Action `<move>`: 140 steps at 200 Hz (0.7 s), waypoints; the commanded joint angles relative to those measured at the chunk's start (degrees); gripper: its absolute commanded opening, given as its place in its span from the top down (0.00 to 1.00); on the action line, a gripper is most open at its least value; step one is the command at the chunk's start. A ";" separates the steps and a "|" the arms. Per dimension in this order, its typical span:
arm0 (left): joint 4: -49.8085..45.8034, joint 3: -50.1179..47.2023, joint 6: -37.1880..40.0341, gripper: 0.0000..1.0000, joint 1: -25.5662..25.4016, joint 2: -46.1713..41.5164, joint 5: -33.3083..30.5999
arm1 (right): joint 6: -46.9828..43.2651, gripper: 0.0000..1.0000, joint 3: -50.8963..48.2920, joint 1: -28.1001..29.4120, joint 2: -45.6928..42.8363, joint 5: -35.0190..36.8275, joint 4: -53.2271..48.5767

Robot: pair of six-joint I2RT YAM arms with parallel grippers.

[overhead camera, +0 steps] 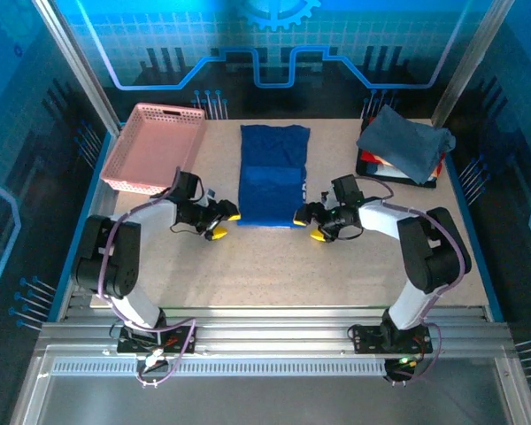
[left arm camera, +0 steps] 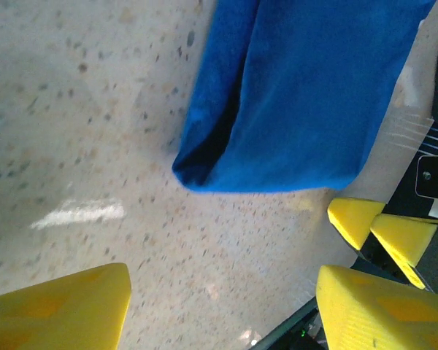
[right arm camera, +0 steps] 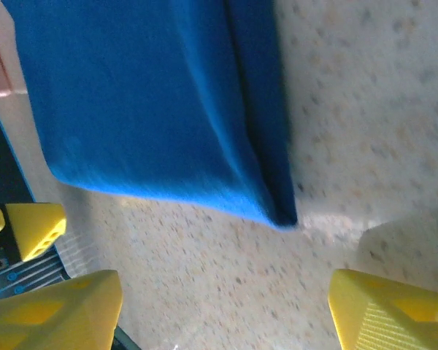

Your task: Fold and stack the t-shirts

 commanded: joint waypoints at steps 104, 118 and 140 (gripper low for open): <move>2.37 13.87 -3.21 0.77 -3.74 16.00 -0.17 | 4.71 0.87 12.67 0.80 13.38 -0.91 -0.32; -1.43 13.19 -0.97 0.93 -3.39 12.82 -1.36 | 4.19 1.00 12.21 0.68 10.92 -0.24 -3.84; -6.64 8.54 1.94 1.00 -2.92 5.00 -3.42 | 2.21 1.00 9.85 0.93 4.99 0.82 -10.62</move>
